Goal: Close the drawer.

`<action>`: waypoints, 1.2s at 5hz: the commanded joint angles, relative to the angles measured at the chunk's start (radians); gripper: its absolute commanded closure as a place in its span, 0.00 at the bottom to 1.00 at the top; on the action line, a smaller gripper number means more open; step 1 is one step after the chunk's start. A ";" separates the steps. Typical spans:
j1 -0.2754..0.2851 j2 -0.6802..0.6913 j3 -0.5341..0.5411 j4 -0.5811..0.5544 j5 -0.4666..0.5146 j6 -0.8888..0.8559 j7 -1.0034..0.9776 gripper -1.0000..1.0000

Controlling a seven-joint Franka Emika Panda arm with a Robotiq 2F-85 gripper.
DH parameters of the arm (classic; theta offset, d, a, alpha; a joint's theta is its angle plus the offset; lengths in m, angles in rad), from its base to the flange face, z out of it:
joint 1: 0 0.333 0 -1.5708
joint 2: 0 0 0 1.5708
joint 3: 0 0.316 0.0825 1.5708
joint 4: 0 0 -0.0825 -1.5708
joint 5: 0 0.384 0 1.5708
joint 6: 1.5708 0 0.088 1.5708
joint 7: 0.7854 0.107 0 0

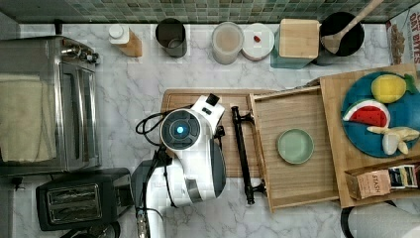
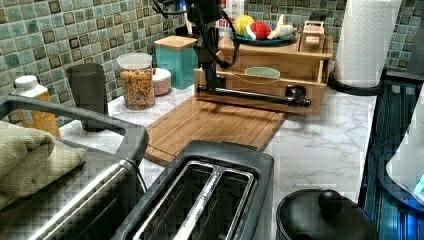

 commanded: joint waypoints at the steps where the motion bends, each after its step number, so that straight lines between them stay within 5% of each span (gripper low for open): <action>1: -0.021 0.026 -0.021 -0.081 -0.150 0.075 -0.018 1.00; 6: -0.041 0.091 -0.114 -0.102 -0.161 0.154 -0.158 1.00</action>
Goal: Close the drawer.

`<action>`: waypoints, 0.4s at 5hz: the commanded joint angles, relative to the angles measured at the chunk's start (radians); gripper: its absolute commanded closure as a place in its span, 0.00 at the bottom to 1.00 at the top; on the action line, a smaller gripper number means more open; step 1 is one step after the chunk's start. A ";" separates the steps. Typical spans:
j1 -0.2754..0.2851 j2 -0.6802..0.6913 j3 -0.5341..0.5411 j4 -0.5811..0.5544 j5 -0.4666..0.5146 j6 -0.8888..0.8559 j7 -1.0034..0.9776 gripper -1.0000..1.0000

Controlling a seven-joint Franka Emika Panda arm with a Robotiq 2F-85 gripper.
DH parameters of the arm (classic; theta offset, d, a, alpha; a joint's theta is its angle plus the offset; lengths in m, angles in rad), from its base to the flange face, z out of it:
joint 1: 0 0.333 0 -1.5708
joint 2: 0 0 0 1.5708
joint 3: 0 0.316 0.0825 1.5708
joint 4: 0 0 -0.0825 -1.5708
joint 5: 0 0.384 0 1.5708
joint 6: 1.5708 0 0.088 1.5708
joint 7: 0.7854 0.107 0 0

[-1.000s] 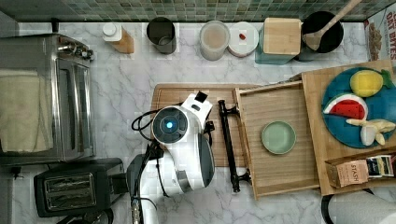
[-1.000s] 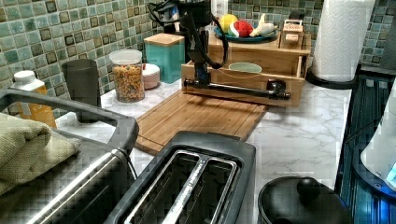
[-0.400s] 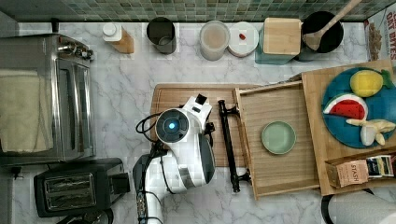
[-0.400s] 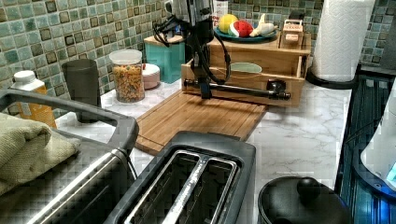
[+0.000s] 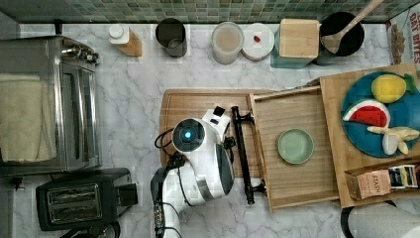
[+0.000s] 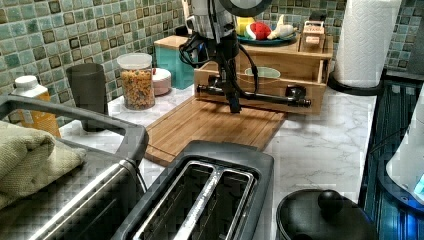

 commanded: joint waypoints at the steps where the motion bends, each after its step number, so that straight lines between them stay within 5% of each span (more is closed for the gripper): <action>1: -0.088 0.007 -0.071 0.025 0.000 0.049 -0.215 1.00; 2: -0.120 0.029 -0.106 0.045 0.017 0.073 -0.303 1.00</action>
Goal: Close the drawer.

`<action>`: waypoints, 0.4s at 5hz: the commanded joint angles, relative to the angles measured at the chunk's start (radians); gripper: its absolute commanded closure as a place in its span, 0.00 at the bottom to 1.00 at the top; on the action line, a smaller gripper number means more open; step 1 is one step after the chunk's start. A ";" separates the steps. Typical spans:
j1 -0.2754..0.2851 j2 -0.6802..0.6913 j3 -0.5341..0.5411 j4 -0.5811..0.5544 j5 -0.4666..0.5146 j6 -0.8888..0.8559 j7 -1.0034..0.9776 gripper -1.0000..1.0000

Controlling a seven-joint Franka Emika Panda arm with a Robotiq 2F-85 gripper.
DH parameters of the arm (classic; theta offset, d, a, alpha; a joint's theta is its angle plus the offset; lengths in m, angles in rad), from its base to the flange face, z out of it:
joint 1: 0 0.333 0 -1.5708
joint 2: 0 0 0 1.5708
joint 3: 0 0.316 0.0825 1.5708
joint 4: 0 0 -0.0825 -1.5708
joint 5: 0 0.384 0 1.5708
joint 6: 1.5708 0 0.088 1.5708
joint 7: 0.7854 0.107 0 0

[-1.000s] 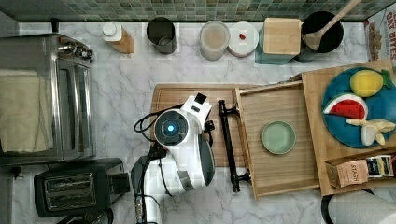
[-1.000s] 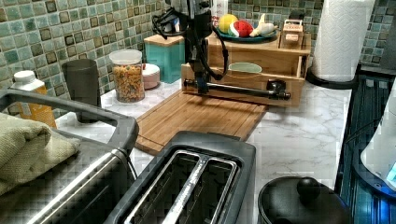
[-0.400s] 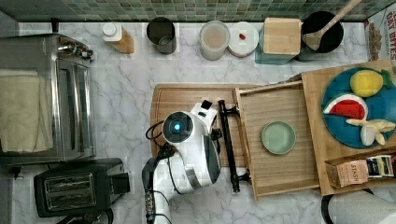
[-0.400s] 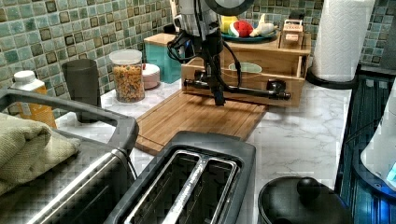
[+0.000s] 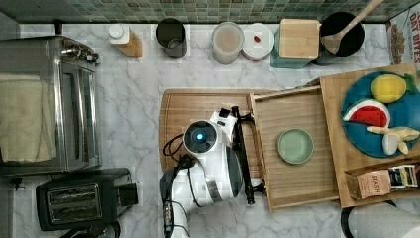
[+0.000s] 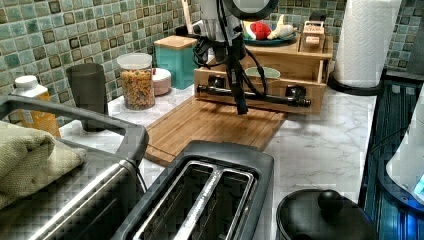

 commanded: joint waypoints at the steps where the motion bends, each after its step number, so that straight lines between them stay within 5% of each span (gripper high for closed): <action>1: -0.109 0.052 -0.135 0.094 0.033 0.052 -0.194 1.00; 2: -0.165 0.047 -0.149 0.108 0.042 0.047 -0.240 1.00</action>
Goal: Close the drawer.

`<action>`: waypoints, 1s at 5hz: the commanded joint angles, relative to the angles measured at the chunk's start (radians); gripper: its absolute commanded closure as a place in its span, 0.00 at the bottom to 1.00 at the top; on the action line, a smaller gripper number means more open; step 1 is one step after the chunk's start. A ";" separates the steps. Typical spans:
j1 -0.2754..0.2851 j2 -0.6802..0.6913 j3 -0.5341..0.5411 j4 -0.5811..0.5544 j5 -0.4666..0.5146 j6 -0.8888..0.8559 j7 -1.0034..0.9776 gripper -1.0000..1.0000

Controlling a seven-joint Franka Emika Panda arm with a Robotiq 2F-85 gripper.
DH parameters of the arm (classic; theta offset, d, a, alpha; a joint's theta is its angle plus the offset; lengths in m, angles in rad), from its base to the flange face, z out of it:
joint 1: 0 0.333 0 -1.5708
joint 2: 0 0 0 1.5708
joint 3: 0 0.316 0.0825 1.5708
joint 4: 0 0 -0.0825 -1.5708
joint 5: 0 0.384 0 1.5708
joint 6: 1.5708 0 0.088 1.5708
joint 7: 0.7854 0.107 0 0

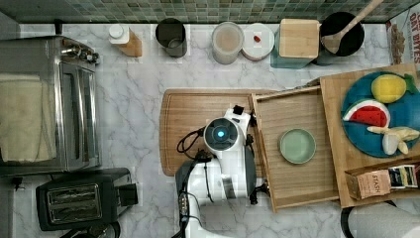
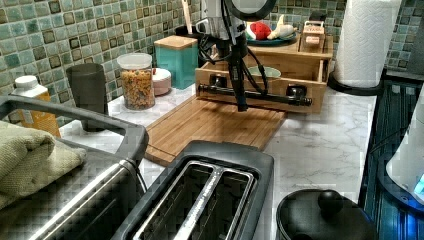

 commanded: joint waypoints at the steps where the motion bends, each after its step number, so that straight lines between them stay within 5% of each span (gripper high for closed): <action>1: -0.177 0.035 -0.139 0.154 0.038 -0.014 -0.226 1.00; 5: -0.254 0.220 -0.307 0.429 0.183 0.010 -0.440 1.00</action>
